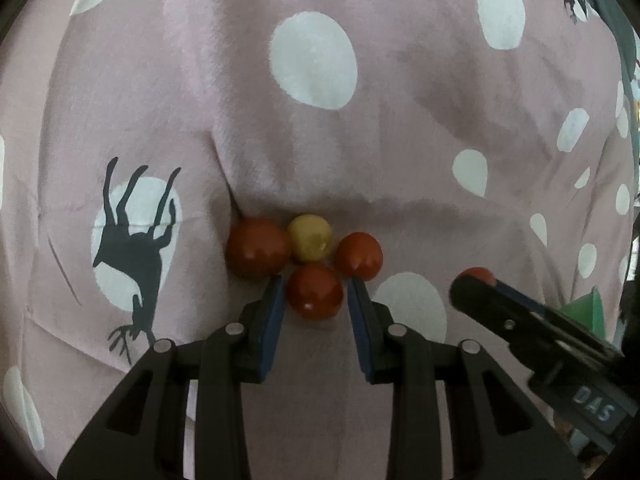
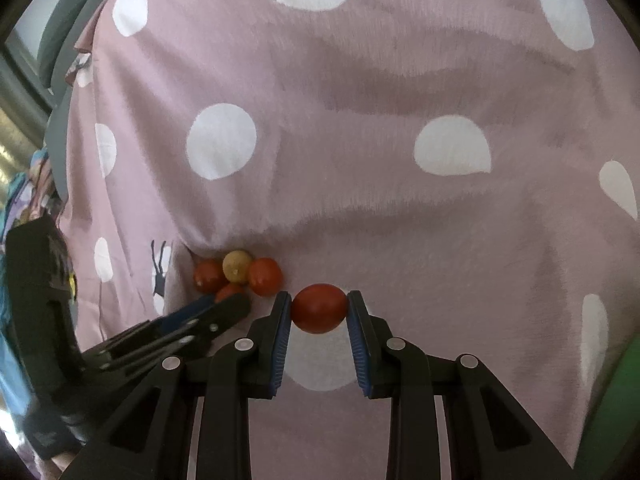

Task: Organize fruits
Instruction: 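Grasp a red cherry tomato with the right tool while the left tool approaches the cluster, then grasp another red cherry tomato with the left tool while the right tool holds its tomato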

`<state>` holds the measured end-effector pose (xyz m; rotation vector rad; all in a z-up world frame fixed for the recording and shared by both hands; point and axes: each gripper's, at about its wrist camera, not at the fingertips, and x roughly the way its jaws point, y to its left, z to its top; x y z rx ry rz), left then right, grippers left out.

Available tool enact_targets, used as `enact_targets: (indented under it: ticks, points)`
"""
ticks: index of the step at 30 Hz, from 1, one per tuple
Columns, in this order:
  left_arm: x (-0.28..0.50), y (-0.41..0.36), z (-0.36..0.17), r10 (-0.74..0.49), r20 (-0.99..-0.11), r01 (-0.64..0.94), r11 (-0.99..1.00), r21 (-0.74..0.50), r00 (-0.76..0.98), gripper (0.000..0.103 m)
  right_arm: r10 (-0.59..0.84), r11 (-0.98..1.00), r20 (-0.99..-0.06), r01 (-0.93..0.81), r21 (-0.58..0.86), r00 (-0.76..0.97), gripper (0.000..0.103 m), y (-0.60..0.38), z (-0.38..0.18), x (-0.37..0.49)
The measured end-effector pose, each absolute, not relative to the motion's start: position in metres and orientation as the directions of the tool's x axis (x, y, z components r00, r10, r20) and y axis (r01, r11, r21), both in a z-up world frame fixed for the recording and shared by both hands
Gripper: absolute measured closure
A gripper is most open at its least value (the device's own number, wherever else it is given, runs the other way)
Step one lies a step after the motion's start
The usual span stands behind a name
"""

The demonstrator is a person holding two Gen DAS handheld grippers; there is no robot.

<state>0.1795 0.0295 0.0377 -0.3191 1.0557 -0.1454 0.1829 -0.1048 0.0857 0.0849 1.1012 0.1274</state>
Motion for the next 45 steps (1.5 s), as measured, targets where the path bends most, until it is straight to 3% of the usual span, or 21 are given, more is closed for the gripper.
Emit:
enact_targets:
  ticks: [8,19,34,45]
  points:
    - [0.178,0.017,0.038,-0.249,-0.823,-0.034,0.951,-0.308,0.511,0.076,0.140,0.990,-0.875,-0.049,0.132,0.464,0.073,-0.110,0.094,0.176]
    - [0.135,0.001,0.093,-0.225,-0.757,0.046,0.967,-0.250,0.614,0.075,0.091,0.995,-0.823,-0.016,0.099,0.560,0.073,-0.132,0.133,0.135]
    - [0.076,-0.019,0.146,-0.308,-0.639,0.167,0.948,-0.273,0.705,0.075,-0.001,0.999,-0.699,0.037,0.037,0.715,0.073,-0.152,0.187,0.074]
    - [0.050,-0.067,0.163,-0.345,-0.609,0.272,0.938,-0.213,0.714,0.075,-0.127,0.988,-0.625,0.151,-0.015,0.770,0.073,-0.191,0.213,0.032]
